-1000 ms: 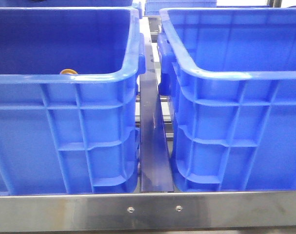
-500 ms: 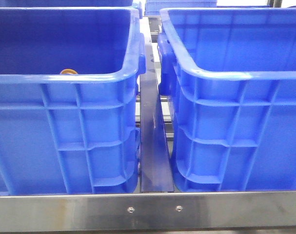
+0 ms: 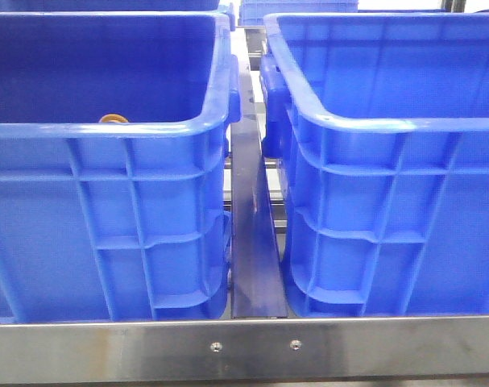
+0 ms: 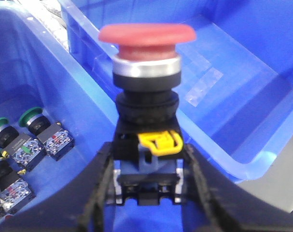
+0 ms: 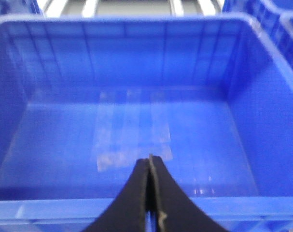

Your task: Pick red and yellow buttons and place in box

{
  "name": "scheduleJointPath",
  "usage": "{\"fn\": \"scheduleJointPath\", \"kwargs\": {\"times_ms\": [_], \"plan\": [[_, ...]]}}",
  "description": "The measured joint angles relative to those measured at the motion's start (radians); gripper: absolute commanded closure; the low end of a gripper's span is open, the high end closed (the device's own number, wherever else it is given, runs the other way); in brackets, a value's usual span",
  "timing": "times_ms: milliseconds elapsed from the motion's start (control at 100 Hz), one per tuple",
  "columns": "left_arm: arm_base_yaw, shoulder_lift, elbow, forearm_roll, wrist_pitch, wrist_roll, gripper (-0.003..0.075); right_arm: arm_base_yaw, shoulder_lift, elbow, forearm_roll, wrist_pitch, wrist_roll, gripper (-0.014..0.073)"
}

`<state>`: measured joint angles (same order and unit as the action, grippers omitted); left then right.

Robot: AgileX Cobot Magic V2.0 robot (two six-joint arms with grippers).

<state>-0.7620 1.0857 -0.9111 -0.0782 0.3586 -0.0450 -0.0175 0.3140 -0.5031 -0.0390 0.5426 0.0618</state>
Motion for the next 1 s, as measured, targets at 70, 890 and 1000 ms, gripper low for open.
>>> {"fn": "scheduleJointPath", "kwargs": {"times_ms": [70,890,1000], "plan": [[0.000,0.000,0.000,0.000,0.000,0.000,0.0741,0.000,0.079,-0.053,0.000,0.037,0.000,0.0578],[0.000,0.000,0.000,0.000,-0.001,0.000,0.0741,0.018,0.701,-0.537,0.914,0.368,-0.337,-0.0005],[0.000,0.000,0.000,0.000,-0.001,0.000,0.0741,0.057,0.766,-0.563,1.083,0.399,-0.426,-0.0005]]}}
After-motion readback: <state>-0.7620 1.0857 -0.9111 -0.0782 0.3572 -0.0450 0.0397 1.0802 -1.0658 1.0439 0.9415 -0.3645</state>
